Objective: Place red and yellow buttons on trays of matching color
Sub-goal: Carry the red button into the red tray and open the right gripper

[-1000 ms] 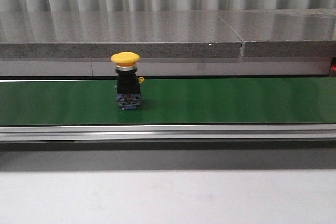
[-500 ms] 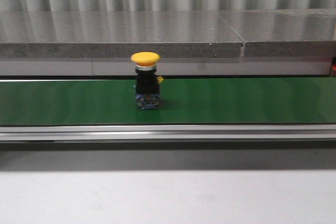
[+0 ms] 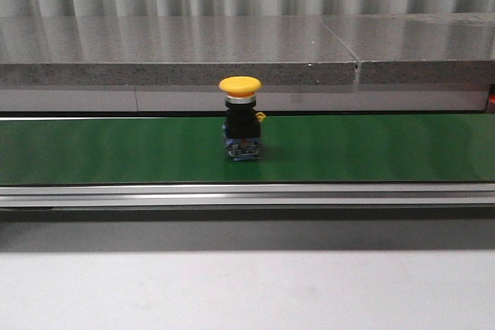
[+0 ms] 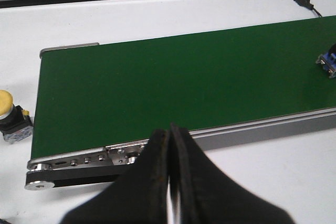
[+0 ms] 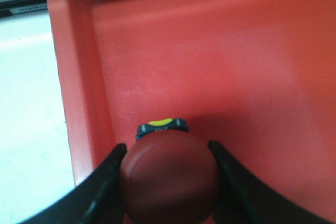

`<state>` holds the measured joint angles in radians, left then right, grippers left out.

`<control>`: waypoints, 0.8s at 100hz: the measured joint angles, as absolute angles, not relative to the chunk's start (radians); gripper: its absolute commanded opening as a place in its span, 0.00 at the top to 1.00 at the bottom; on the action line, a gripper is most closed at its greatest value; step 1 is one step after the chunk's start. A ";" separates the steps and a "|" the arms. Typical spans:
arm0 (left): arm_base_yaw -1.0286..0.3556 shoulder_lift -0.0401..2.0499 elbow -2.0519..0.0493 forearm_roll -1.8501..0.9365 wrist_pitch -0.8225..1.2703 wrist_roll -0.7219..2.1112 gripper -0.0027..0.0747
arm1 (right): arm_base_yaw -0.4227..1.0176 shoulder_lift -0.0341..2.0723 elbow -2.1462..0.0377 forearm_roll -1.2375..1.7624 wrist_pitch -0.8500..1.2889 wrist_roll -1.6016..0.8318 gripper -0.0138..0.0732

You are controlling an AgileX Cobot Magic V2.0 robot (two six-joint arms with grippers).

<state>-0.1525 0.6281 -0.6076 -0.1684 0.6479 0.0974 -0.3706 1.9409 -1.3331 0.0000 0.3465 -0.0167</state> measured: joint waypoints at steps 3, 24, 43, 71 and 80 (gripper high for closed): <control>-0.152 0.628 -0.608 -0.168 0.648 0.097 0.99 | -0.371 1.946 -1.333 0.000 0.346 -0.017 0.50; -0.152 0.628 -0.608 -0.168 0.648 0.097 0.99 | -0.371 1.954 -1.333 0.000 0.342 -0.016 0.20; -0.152 0.628 -0.608 -0.168 0.648 0.097 0.99 | -0.371 1.925 -1.333 0.000 0.343 -0.016 0.19; -0.152 0.628 -0.608 -0.168 0.648 0.097 0.99 | -0.345 1.762 -1.222 0.000 0.329 -0.026 0.19; -0.152 0.628 -0.608 -0.168 0.648 0.097 0.99 | -0.323 1.692 -1.147 0.000 0.329 -0.027 0.19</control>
